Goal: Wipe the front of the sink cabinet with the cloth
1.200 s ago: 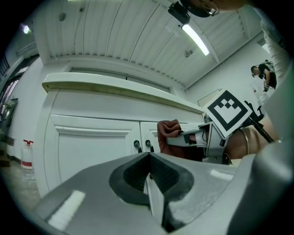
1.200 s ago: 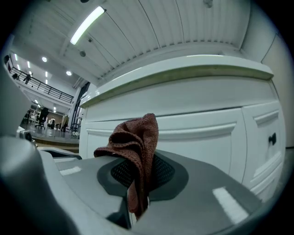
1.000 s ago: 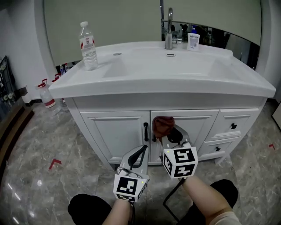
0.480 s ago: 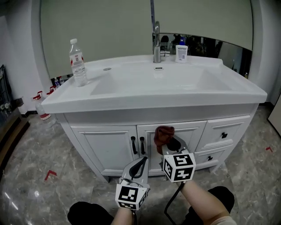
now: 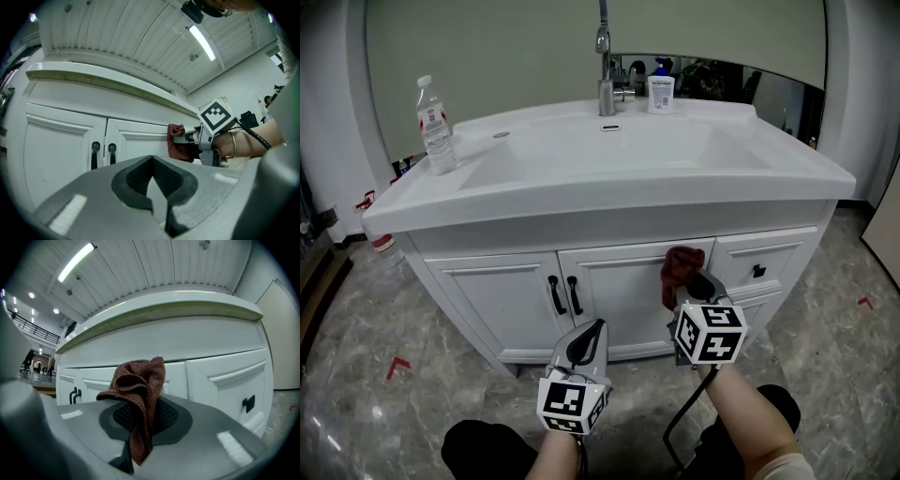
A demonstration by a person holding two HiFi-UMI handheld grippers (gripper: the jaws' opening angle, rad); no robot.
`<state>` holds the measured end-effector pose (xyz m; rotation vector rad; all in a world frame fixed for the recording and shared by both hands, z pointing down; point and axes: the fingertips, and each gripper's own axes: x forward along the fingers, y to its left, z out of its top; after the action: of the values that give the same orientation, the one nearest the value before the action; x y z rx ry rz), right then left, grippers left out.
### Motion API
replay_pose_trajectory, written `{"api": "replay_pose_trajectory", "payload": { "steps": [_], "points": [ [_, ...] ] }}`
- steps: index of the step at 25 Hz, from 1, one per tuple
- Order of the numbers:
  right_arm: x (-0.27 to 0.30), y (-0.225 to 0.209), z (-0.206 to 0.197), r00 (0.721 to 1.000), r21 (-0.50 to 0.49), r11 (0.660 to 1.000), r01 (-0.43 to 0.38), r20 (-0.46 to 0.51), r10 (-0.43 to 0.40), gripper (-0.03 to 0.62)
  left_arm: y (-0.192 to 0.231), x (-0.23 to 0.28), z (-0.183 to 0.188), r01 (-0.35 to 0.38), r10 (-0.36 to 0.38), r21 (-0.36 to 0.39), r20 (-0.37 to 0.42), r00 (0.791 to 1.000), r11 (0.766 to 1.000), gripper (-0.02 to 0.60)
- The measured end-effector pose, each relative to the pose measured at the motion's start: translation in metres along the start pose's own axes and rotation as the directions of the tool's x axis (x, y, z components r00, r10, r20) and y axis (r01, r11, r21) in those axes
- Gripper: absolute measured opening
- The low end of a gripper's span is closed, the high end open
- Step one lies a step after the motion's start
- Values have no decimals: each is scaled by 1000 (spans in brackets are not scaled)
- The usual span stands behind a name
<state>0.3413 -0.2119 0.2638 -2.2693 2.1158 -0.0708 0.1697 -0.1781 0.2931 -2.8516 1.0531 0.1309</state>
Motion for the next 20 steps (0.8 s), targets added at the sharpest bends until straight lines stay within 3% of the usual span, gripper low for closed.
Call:
{"api": "replay_pose_trajectory", "payload": {
  "steps": [9, 14, 20],
  "points": [
    [-17, -32, -6, 1000, -17, 1000, 20, -12, -21, 80, -18, -2, -3, -51, 51, -9, -4, 999, 999, 0],
    [-16, 12, -27, 995, -9, 996, -92, -31, 92, 80, -14, -17, -4, -108, 108, 20, -13, 994, 994, 0],
    [3, 89, -49, 968, 15, 969, -248, -43, 249, 81, -6, -29, -12, -131, 133, 37, -40, 990, 991, 0]
  ]
}}
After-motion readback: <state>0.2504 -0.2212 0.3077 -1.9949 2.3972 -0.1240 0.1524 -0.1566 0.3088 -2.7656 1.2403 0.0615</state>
